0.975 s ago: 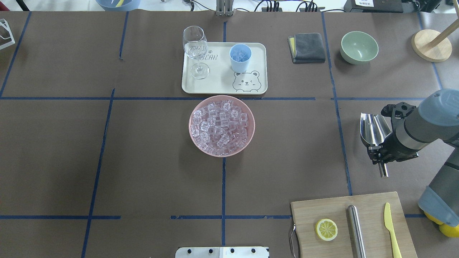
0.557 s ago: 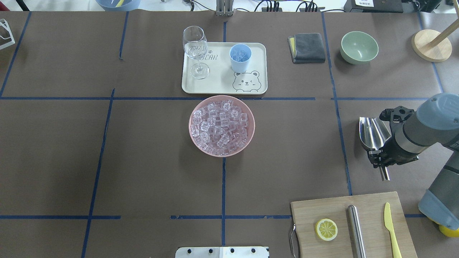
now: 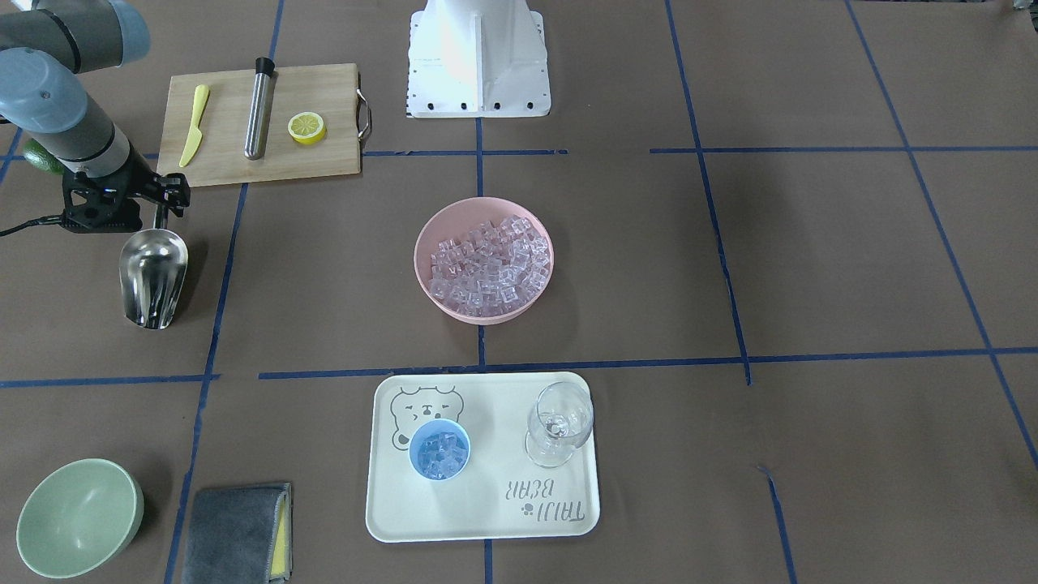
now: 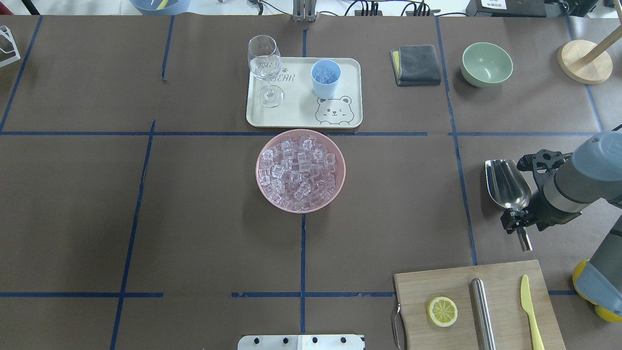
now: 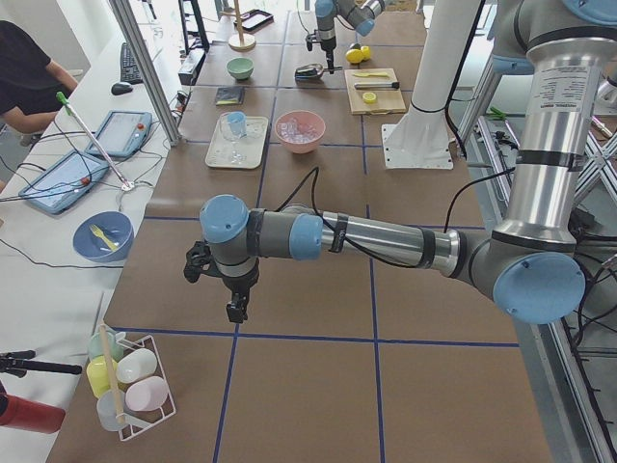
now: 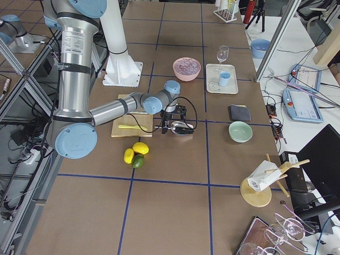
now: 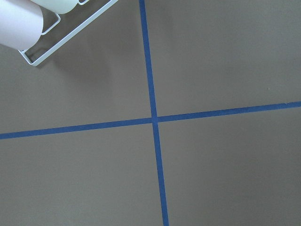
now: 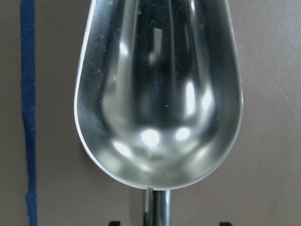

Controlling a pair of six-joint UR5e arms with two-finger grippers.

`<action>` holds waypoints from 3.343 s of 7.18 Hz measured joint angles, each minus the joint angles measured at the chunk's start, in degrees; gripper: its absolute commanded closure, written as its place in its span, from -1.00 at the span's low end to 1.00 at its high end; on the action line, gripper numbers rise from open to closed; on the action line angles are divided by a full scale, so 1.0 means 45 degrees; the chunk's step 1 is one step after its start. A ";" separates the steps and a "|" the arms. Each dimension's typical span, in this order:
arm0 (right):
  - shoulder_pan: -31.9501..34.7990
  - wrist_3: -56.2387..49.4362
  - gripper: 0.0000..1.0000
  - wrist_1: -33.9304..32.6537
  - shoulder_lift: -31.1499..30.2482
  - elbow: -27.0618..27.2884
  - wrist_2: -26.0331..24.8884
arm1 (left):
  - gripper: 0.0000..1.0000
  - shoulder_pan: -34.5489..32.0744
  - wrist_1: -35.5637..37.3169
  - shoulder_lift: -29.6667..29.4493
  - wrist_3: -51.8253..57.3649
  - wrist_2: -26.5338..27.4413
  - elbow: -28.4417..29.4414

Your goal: Put ice in cup with scoop

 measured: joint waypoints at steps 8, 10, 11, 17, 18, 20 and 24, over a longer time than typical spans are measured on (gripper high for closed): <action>0.5375 -0.5252 -1.00 -0.0123 0.0001 0.0362 0.1373 | -1.00 -0.0016 -0.0079 0.0218 0.0159 -0.0061 0.0105; 0.7523 -0.8388 -1.00 -0.0147 -0.0340 -0.0526 0.2642 | -1.00 -0.0019 -0.0306 0.0884 0.0174 -0.0109 0.0028; 0.8451 -0.9641 -1.00 -0.0136 -0.0414 -0.1196 0.3136 | -1.00 -0.0019 -0.0389 0.1095 0.0160 -0.0117 -0.0008; 1.0965 -1.2185 -1.00 -0.0107 -0.0642 -0.3567 0.3688 | -1.00 -0.0019 -0.0437 0.1236 0.0080 -0.0103 0.0057; 1.0986 -1.2133 -1.00 -0.0202 -0.0665 -0.3494 0.3761 | -1.00 -0.0019 -0.0432 0.1232 0.0079 -0.0103 0.0092; 1.0996 -1.2072 -1.00 -0.1320 -0.0681 -0.2955 0.4463 | -1.00 -0.0013 -0.0430 0.1217 0.0074 -0.0102 0.0130; 1.1016 -1.2065 -1.00 -0.2409 -0.0533 -0.2473 0.4829 | -1.00 -0.0001 -0.0422 0.1210 0.0063 -0.0102 0.0147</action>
